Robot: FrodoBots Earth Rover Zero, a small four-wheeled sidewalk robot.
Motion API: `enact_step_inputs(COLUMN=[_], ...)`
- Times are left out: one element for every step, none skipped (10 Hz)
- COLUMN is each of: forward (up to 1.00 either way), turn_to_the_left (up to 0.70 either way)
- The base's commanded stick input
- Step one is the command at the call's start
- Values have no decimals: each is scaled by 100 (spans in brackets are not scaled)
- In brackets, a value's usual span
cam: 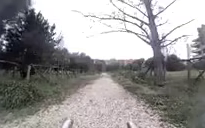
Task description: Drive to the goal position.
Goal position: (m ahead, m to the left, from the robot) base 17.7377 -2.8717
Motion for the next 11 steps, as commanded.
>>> enact_step_inputs(forward=[70,70,70,70,70,70,70,70,70,70,70], turn_to_the_left=[0,0,0,0,0,0,0,0,0,-25,-31])
